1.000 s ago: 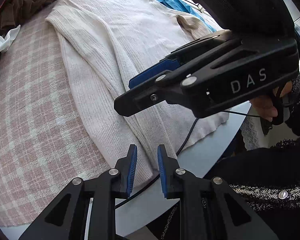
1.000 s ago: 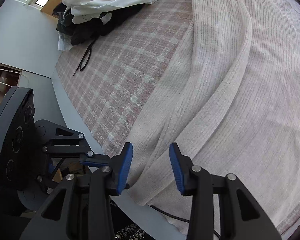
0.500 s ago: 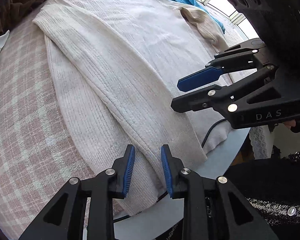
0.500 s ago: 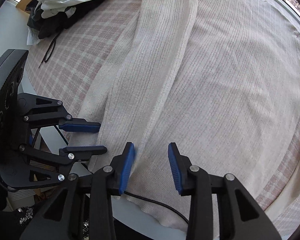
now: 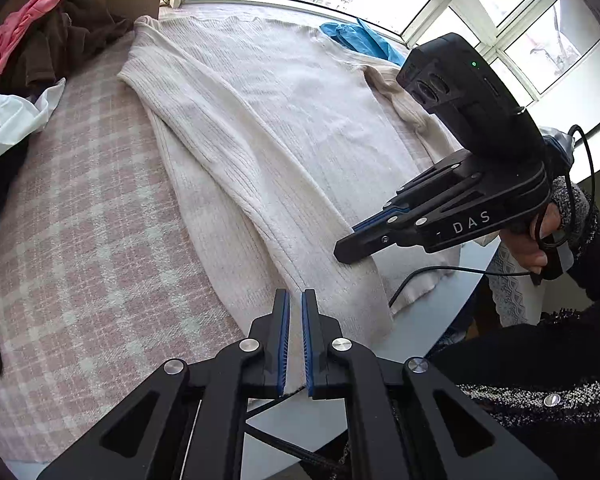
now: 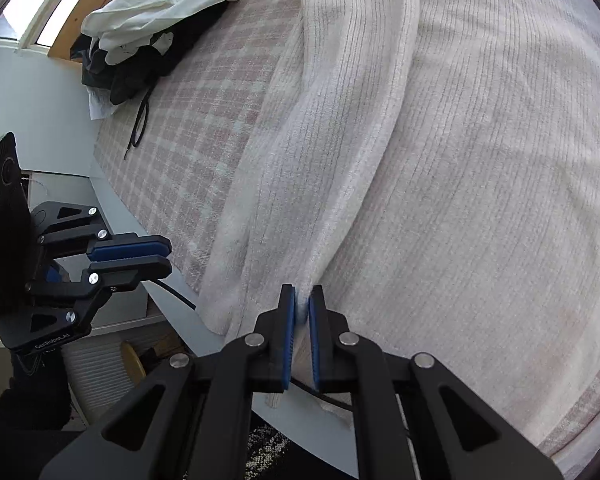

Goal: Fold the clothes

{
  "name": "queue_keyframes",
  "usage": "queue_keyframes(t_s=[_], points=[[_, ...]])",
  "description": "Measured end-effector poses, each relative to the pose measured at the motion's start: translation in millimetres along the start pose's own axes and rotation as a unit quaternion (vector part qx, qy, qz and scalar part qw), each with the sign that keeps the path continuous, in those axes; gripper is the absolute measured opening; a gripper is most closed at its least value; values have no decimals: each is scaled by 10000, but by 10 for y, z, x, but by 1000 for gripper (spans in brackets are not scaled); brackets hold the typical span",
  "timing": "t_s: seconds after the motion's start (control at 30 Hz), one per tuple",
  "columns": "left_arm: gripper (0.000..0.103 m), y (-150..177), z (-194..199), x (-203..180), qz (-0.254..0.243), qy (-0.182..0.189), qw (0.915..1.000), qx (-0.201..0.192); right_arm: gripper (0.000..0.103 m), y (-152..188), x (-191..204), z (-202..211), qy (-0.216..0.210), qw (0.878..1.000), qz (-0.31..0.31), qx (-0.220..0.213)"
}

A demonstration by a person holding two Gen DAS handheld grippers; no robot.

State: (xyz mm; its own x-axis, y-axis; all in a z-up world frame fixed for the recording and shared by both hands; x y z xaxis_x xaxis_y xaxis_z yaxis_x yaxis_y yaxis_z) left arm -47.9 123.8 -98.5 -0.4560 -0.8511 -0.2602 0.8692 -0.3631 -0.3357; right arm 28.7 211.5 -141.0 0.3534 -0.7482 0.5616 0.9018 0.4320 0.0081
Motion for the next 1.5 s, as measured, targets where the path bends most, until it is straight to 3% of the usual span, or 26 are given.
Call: queue_keyframes(t_s=[0.03,0.07,0.17,0.27,0.37,0.43,0.47,0.5,0.57,0.63,0.67,0.7,0.73,0.77,0.87,0.97,1.03,1.1,1.2,1.27,1.3,1.4,1.5], points=[[16,37,35,29,34,-40,10000,4,13,21,-3,-15,10,10000,6,36],[18,74,70,58,69,-79,9999,7,14,42,-6,-31,20,10000,12,73],[19,186,174,144,172,-198,9997,19,16,174,133,209,-165,9996,216,56],[21,299,280,231,276,-317,9991,30,16,301,363,712,-309,9982,514,-64],[26,402,649,272,288,-334,9990,-57,21,152,620,1383,-270,9955,776,-472],[37,459,938,298,172,-373,9991,-137,45,-112,761,1795,-102,9885,1061,-1071],[43,479,1007,350,177,-492,9985,-137,69,-295,797,1941,83,9810,1291,-1443],[50,497,982,390,213,-566,9981,-118,81,-478,837,2094,267,9713,1518,-1811],[50,540,886,446,303,-671,9972,-87,81,-888,793,2095,469,9633,1667,-2053],[49,587,607,369,498,-485,9975,-109,79,-1312,710,2003,621,9593,1726,-2147],[48,586,553,313,531,-383,9978,-144,63,-1524,669,1957,697,9572,1755,-2194],[45,586,500,257,564,-281,9979,-180,28,-1735,611,1844,625,9612,1672,-2104],[42,585,448,200,597,-179,9978,-215,16,-1943,539,1675,425,9696,1493,-1893],[41,584,395,144,629,-77,9977,-251,12,-2117,468,1494,415,9740,1442,-1698],[41,550,502,116,802,41,9956,-476,12,-2508,256,924,869,9757,1649,-1148],[41,563,857,279,1125,-99,9907,-764,12,-2706,42,381,1160,9773,1688,-539],[41,618,1135,469,1393,-447,9849,-929,12,-2825,-66,119,1191,9790,1625,-302],[41,676,1320,623,1630,-819,9781,-999,12,-2994,-65,-33,989,9813,1599,-419],[41,717,1465,771,1862,-1199,9694,-1056,13,-3128,-27,100,650,9856,1466,-533],[41,685,1439,780,1918,-1223,9678,-1075,13,-3159,-36,301,586,9858,1468,-569],[41,658,1395,758,1915,-1148,9688,-1079,16,-3175,-41,401,554,9859,1469,-587],[41,559,1216,670,1804,-970,9734,-1023,19,-3391,-246,814,773,9812,1329,-1164],[41,420,1048,586,1721,-747,9772,-992,19,-3605,-453,846,761,9831,1121,-1233]])
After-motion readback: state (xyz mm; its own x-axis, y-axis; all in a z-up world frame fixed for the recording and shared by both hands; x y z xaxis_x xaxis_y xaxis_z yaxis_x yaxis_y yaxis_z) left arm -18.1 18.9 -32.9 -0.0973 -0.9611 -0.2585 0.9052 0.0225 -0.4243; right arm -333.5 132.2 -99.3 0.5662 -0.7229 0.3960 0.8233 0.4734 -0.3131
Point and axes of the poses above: each gripper's, at about its wrist camera, not at the fingertips, and z roughly against the way its jaws point, x to its left, y to its underside, the point moved 8 cm from there along -z, roughly the way its jaws point, and after that the axes turned 8 degrees about -y, right-handed, at the moved point
